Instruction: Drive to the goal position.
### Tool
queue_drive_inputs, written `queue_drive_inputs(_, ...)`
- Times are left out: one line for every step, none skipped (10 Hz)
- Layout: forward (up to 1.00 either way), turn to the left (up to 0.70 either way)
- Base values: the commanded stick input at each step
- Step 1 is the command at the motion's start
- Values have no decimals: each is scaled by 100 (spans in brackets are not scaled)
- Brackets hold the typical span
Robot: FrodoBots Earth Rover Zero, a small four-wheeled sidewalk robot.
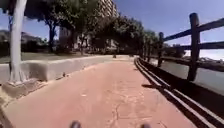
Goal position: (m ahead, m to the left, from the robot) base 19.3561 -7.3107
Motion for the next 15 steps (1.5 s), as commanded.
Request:
queue_drive_inputs(100, 0)
queue_drive_inputs(100, 0)
queue_drive_inputs(100, 0)
queue_drive_inputs(100, 0)
queue_drive_inputs(100, 0)
queue_drive_inputs(100, 0)
queue_drive_inputs(100, 0)
queue_drive_inputs(100, 0)
queue_drive_inputs(100, 0)
queue_drive_inputs(100, 0)
queue_drive_inputs(100, -18)
queue_drive_inputs(100, -40)
queue_drive_inputs(100, -40)
queue_drive_inputs(100, -40)
queue_drive_inputs(100, -40)
